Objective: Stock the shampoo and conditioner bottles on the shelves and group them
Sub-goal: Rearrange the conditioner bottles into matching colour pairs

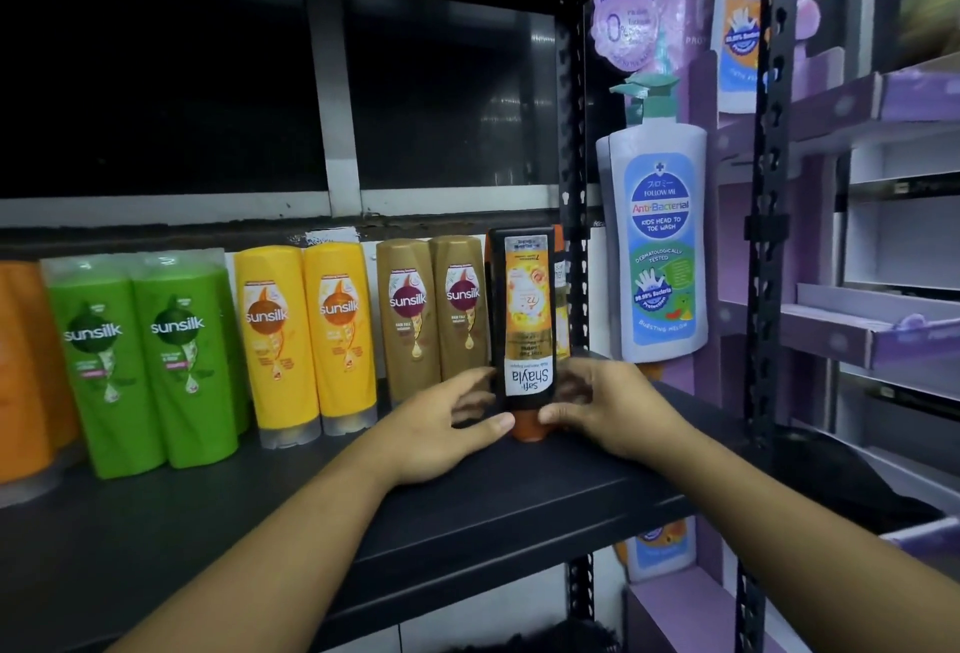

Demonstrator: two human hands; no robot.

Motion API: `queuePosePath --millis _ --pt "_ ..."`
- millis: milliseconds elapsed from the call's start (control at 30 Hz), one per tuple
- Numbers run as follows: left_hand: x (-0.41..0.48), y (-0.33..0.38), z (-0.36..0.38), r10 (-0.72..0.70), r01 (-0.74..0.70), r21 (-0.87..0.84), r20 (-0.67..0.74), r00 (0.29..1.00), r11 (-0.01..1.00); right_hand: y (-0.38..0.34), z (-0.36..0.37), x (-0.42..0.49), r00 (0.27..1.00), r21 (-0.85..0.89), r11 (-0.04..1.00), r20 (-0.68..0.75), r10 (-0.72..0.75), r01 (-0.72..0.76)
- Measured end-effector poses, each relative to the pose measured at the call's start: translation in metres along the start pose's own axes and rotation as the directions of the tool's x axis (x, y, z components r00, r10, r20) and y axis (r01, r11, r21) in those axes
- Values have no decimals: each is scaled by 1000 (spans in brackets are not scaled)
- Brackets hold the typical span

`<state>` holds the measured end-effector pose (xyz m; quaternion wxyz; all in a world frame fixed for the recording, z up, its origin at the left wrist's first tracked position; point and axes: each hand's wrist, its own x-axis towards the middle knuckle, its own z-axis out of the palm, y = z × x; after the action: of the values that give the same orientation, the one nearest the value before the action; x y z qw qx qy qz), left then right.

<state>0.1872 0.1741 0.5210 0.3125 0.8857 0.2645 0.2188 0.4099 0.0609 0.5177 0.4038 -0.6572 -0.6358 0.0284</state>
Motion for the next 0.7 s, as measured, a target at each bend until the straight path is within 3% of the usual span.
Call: queuePosePath --millis 100,200,400,467,567,700 --pt "-2 6 2 9 -11 -26 -69 998 1000 -5 3 -4 982 -287 940 69 -173 186" --pt "-2 9 5 18 -24 -51 -112 994 998 -8 3 -5 976 -368 906 135 -169 208" --pt "-1 15 6 8 -12 -29 -150 989 999 -11 7 1 948 -596 803 240 209 -26" --pt "1 19 7 21 -30 -47 -178 984 998 -12 11 1 920 -603 795 277 278 -59" --pt "5 24 11 43 -51 -30 -210 977 998 -7 13 2 918 -545 833 273 289 -100" --pt "7 23 9 -13 -18 -130 -230 973 991 0 13 5 915 -493 859 268 302 -139"
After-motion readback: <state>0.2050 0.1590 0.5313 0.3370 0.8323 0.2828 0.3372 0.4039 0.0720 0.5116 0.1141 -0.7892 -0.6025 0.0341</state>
